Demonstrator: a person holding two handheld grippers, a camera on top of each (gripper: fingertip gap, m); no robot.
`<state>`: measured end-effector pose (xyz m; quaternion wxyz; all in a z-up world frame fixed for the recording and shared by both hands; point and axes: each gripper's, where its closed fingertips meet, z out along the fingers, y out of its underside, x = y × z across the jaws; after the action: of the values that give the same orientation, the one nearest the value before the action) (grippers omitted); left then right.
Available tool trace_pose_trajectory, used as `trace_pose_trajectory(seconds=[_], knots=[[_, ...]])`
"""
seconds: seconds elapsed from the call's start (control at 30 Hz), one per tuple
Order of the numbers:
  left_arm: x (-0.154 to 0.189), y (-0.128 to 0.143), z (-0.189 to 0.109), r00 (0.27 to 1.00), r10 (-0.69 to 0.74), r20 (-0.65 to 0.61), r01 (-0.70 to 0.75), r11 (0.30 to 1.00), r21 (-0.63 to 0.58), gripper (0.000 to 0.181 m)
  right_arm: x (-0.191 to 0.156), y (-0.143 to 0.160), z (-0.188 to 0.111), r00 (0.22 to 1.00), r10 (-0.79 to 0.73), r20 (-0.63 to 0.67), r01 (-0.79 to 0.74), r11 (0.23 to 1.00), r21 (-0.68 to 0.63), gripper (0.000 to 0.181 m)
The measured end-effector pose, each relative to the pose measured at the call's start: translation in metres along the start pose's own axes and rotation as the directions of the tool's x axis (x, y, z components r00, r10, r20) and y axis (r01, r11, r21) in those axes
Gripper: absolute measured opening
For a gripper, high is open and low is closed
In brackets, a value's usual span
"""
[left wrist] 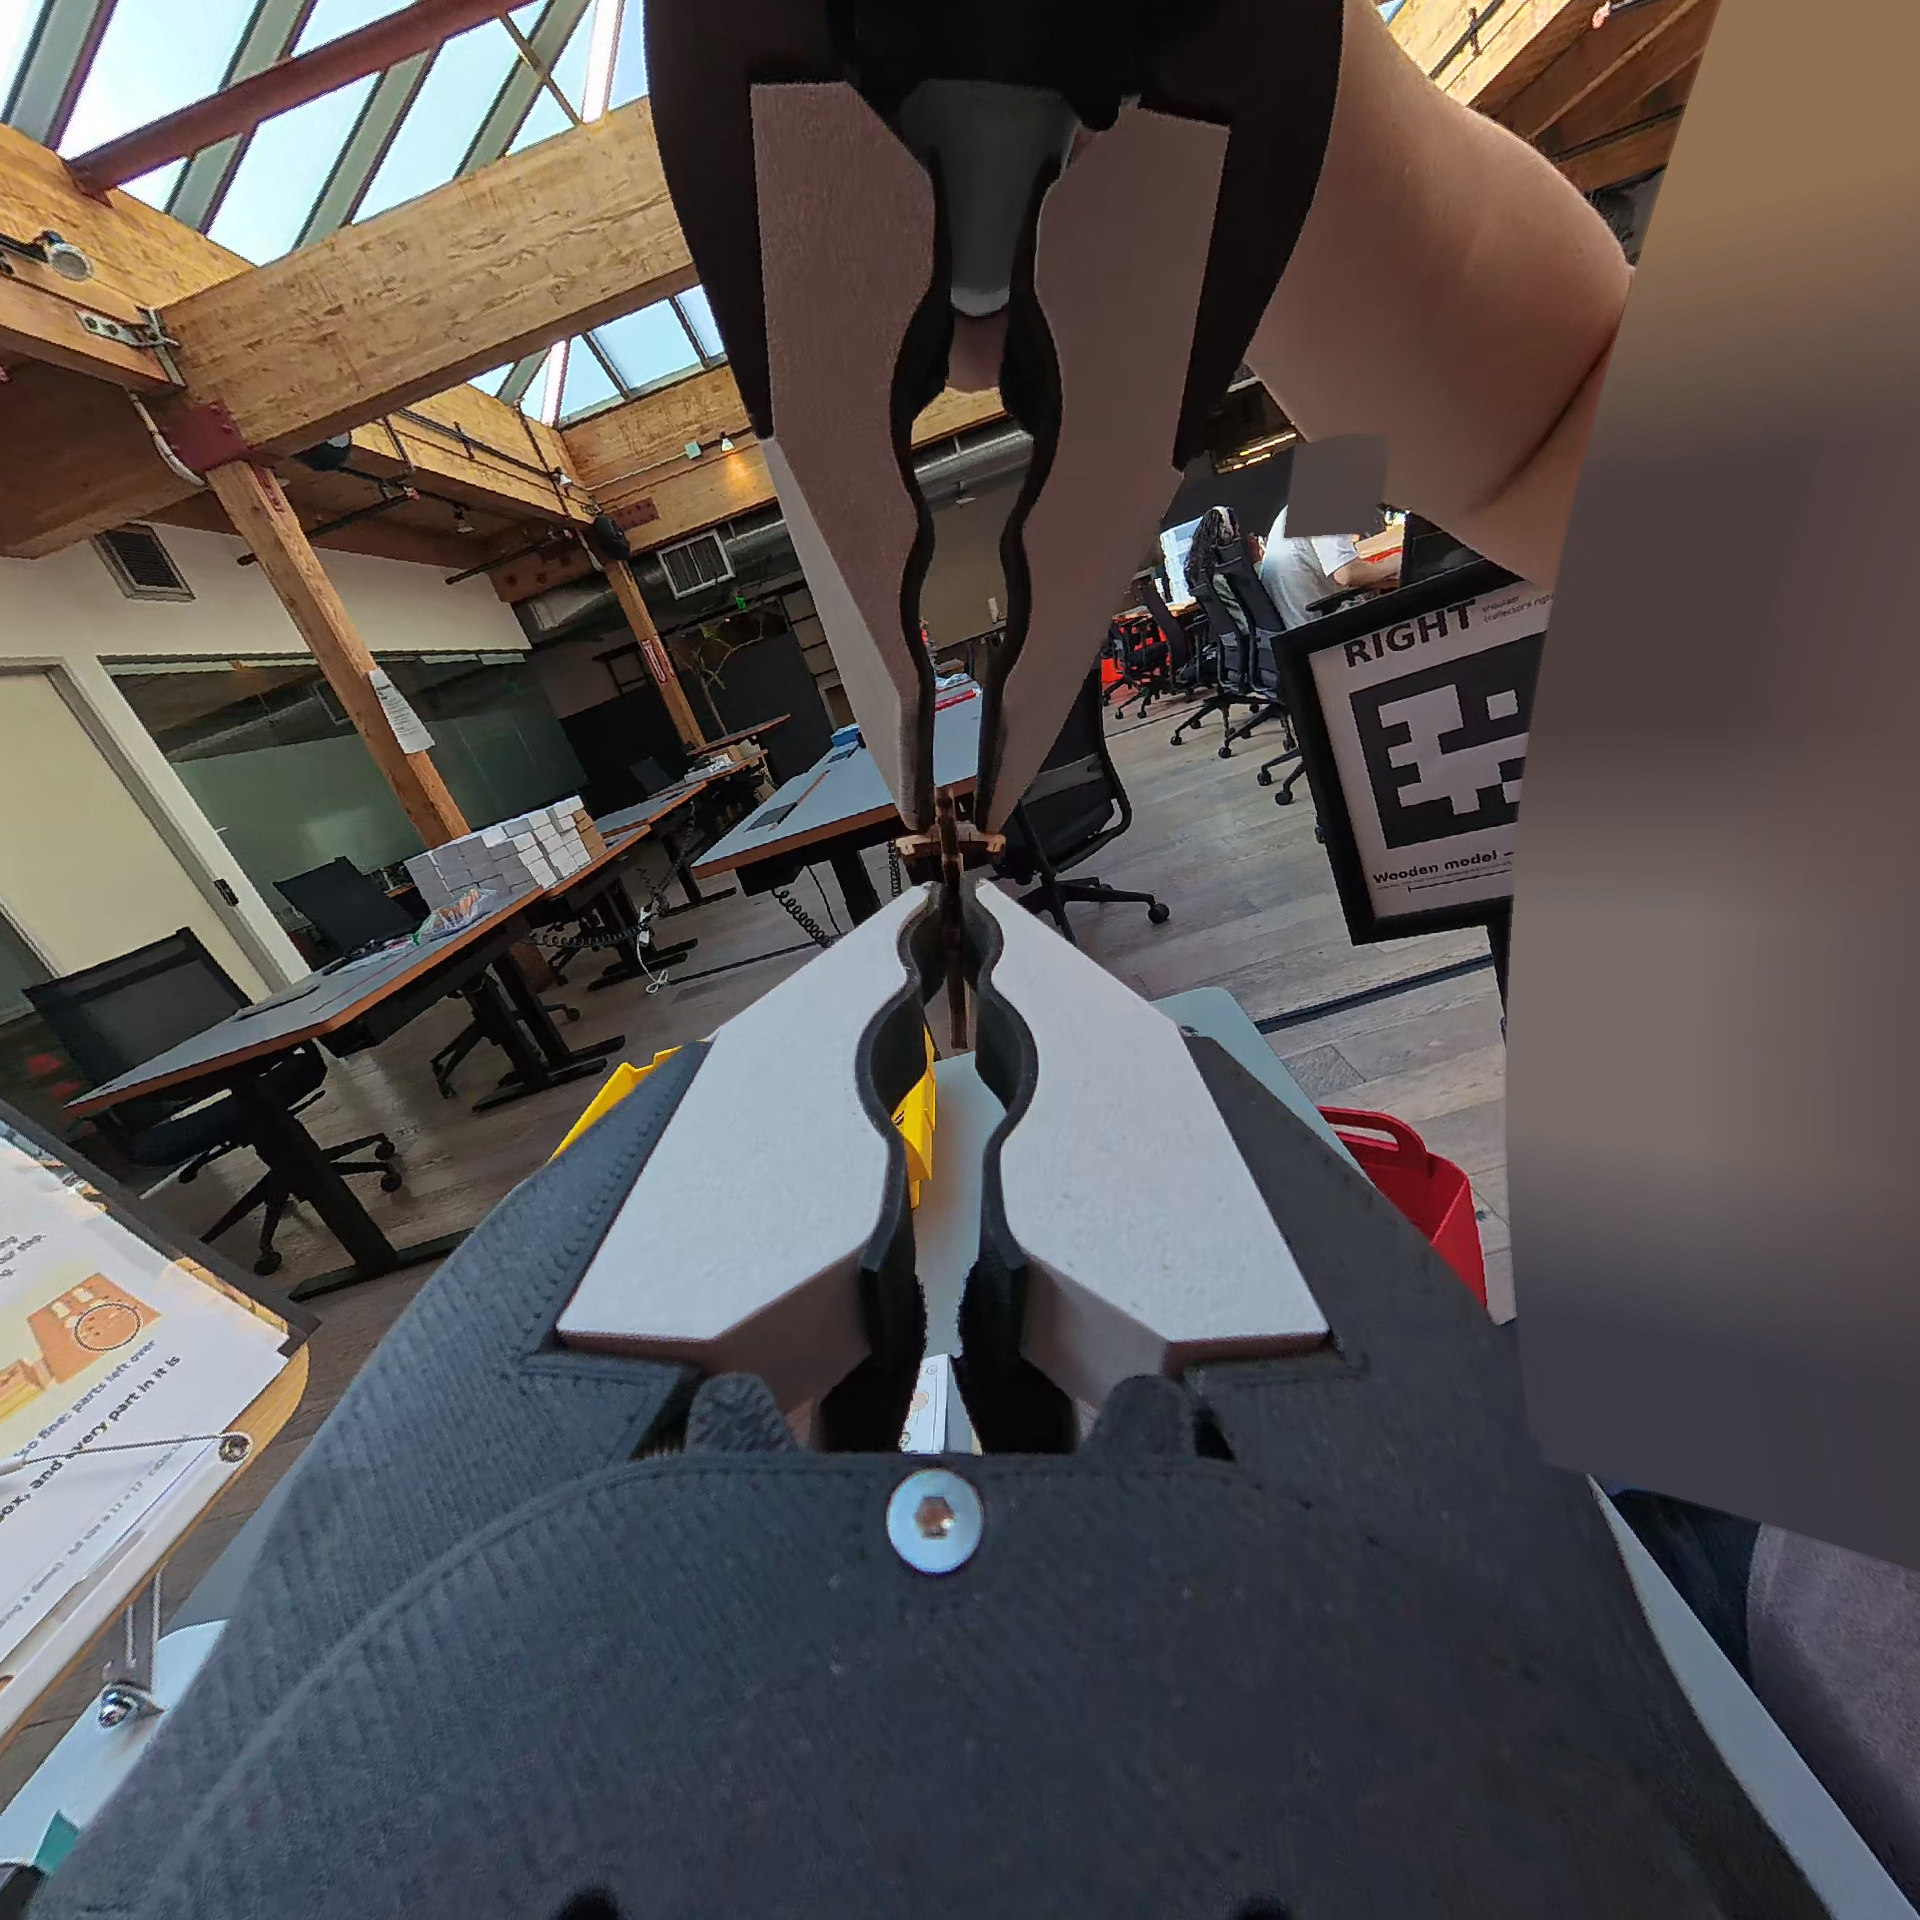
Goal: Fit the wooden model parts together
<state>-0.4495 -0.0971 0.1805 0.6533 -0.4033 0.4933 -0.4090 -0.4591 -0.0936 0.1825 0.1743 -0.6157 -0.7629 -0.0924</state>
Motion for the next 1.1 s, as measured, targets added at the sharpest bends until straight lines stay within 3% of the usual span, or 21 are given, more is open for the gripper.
trace_pose_trajectory(seconds=[0.77,1.1], knots=[[0.013,-0.004,-0.007,0.994,0.055,-0.091,-0.052,0.998,0.028,0.0,-0.014,-0.01,-0.003,0.997,-0.064,0.045,0.058,0.991,0.123,0.006],[0.005,-0.009,-0.01,0.999,0.04,-0.03,-0.039,0.998,0.04,0.0,-0.004,-0.015,-0.007,0.998,0.0,-0.063,0.014,0.978,0.207,0.006]])
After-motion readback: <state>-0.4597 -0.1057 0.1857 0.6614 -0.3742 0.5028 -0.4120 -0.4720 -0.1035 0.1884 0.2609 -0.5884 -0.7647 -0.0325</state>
